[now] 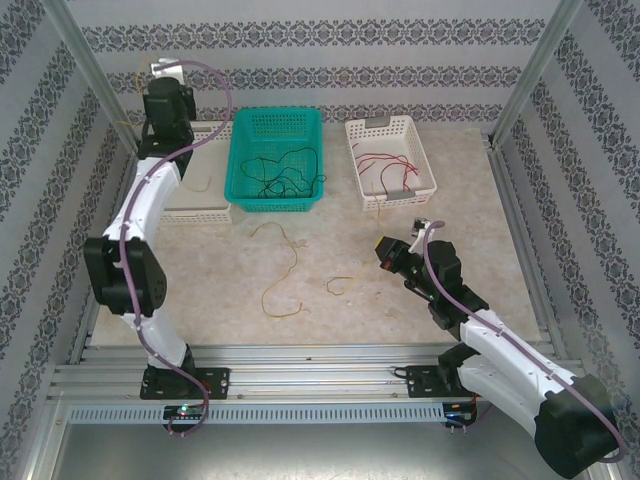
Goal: Untangle the cables
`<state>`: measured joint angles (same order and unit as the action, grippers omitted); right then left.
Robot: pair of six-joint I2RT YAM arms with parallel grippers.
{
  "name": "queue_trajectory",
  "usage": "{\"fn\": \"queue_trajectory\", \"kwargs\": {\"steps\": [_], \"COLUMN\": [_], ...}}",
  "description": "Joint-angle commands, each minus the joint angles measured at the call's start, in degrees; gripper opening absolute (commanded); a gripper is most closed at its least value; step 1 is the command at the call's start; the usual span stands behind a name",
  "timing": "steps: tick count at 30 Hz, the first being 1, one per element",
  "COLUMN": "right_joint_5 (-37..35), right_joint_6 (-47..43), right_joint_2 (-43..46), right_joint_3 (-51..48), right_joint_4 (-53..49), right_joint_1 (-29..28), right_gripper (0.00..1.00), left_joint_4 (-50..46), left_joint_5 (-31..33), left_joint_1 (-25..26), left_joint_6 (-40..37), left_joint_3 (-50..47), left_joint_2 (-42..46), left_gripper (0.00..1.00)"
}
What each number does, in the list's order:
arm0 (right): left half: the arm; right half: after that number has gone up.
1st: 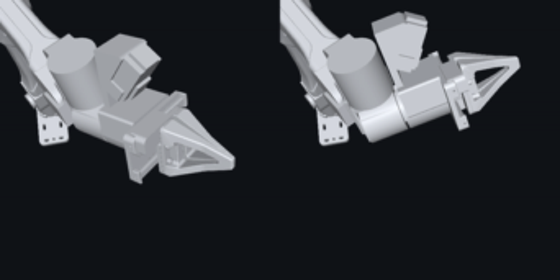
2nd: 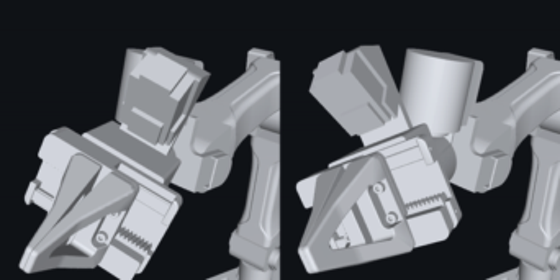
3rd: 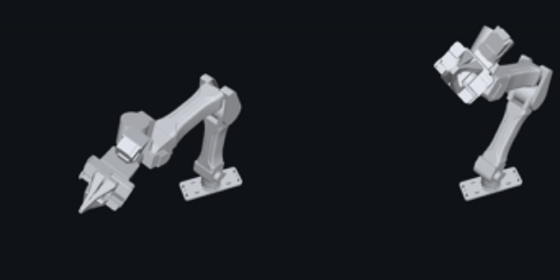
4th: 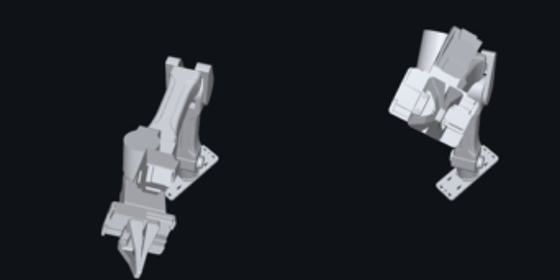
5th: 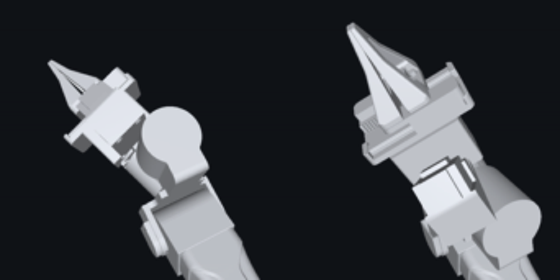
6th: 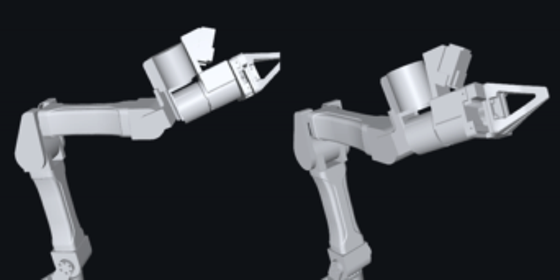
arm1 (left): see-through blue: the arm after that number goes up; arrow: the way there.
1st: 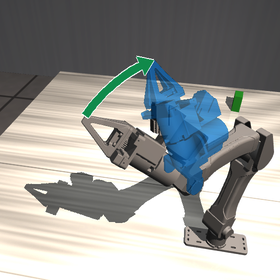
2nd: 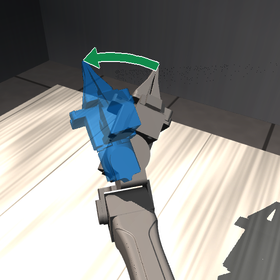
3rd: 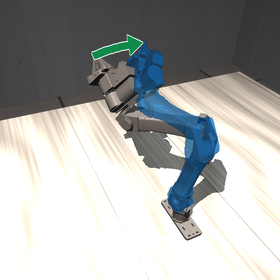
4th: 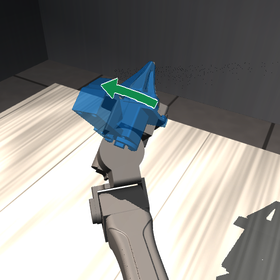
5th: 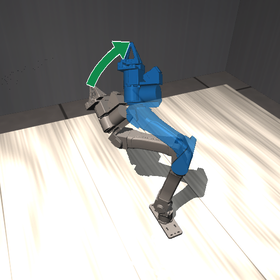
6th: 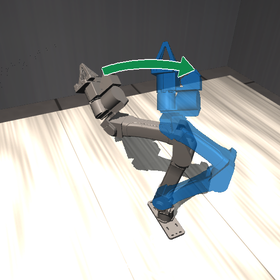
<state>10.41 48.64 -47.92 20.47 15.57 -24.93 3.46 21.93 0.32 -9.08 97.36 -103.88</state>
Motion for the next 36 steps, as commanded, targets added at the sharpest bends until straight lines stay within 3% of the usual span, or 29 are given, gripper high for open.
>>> {"fn": "queue_trajectory", "kwargs": {"steps": [1,4,8,13,18,25,30,32,36], "right_joint_5": [2.3,1.9,1.9,2.4,2.2,2.5,3.6,5.0,8.5], "right_joint_6": [-2.1,-2.3,-2.4,-2.3,-2.3,-1.9,-1.0,-0.9,0.7], "right_joint_2": [2.3,4.0,4.0,4.2,5.7,4.8,0.7,-1.8,-6.1], "right_joint_3": [1.6,1.3,1.3,1.7,1.7,3.0,7.5,10.7,15.7], "right_joint_4": [-1.2,-2.2,-2.2,-2.2,-3.0,-2.3,-2.1,-2.9,-3.2], "right_joint_1": [-0.6,-0.7,-0.9,-1.1,-1.4,-1.7,-1.6,-1.4,-0.7], "right_gripper": [0.0,0.0,0.0,0.0,0.0,0.0,0.0,0.0,0.0], "left_joint_4": [1.0,1.0,-0.6,-5.2,-14.3,-21.9,-18.3,-15.6,-8.8], "left_joint_5": [1.2,-1.1,-5.0,-9.3,-14.9,-30.5,-38.7,-45.7,-53.8], "left_joint_1": [-0.1,-0.2,-0.1,-0.1,-0.1,0.3,7.0,10.4,15.3], "left_joint_6": [3.6,7.4,13.1,16.6,18.1,27.9,31.2,31.4,34.2], "left_joint_3": [-1.8,-5.5,-8.7,-8.3,-2.7,-1.1,-10.3,-14.9,-25.4], "left_joint_2": [-3.2,-4.0,-4.5,-5.9,-8.3,-1.9,9.5,13.3,20.1], "left_gripper": [0.0,0.01,0.27,0.41,0.48,0.67,0.75,0.75,0.8]}}
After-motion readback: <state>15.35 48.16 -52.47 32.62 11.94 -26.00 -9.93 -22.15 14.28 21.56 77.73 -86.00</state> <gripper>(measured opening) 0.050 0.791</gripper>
